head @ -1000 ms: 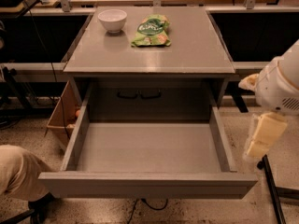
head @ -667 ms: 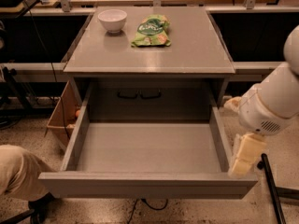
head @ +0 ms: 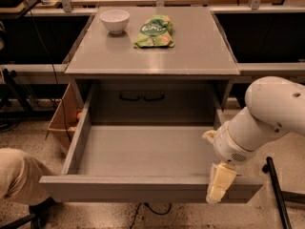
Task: Close top drawer
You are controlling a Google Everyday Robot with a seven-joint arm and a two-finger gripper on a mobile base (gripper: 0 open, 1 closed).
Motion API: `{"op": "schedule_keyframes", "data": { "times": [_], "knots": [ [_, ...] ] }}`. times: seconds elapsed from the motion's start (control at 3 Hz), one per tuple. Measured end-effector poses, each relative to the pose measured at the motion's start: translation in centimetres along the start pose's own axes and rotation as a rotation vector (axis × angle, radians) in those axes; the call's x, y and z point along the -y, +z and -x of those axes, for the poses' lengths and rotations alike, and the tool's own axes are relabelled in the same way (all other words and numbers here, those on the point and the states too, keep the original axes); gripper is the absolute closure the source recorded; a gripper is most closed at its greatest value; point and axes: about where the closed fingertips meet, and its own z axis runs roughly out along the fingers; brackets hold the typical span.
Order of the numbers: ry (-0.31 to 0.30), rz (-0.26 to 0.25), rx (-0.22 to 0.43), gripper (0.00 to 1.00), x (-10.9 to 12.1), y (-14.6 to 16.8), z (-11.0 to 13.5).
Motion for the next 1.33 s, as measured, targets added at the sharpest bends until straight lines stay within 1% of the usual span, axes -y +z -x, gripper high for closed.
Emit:
{"op": "schedule_keyframes", "data": {
  "times": [0.33, 0.67, 1.0, 1.33],
  "knots": [
    [0.002, 0.027, 0.019, 0.0, -0.3, 2.7, 0.1],
    [-0.006, 0.039, 0.055, 0.0, -0.3, 5.2, 1.4],
    [-0.029, 0.04, 0.089, 0.17, 0.3, 7.2, 3.6],
    [-0.071, 0.028, 0.116, 0.39, 1.8, 8.5, 6.6]
  ]
}}
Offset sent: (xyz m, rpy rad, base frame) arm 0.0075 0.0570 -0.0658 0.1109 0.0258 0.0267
